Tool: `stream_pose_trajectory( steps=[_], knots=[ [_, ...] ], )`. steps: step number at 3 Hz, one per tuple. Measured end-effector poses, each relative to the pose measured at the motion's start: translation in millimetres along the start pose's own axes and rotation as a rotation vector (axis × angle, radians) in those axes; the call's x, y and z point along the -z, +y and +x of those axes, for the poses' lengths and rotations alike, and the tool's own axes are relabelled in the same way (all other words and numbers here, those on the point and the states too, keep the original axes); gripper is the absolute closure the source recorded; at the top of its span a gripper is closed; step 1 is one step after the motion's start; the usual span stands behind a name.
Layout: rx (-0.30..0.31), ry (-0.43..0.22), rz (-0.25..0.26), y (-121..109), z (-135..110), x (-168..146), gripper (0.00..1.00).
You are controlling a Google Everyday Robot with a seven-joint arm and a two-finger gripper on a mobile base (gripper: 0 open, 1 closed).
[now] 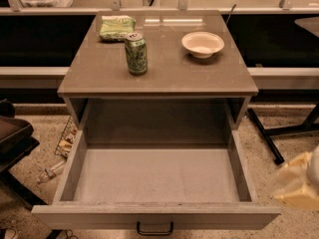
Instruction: Close top drawer
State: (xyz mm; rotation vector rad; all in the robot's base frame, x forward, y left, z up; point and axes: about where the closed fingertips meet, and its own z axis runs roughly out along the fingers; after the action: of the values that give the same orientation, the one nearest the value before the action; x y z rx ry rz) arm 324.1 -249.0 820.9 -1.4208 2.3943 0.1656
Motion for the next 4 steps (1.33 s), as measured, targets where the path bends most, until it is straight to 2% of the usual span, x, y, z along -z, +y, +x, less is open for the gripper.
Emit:
stream_pose_trajectory(
  steps=[1,2,3,4],
  knots=[
    [-0.042,-0.044,-0.02,44,25,-28,0.84],
    [-0.048,-0.08,-0.064,86,37,-54,1.0],
    [-0.048,-0.08,-0.063,86,37,-54,1.0],
    [-0.05,-0.112,-0.083,88,32,-76,1.0]
  ],
)
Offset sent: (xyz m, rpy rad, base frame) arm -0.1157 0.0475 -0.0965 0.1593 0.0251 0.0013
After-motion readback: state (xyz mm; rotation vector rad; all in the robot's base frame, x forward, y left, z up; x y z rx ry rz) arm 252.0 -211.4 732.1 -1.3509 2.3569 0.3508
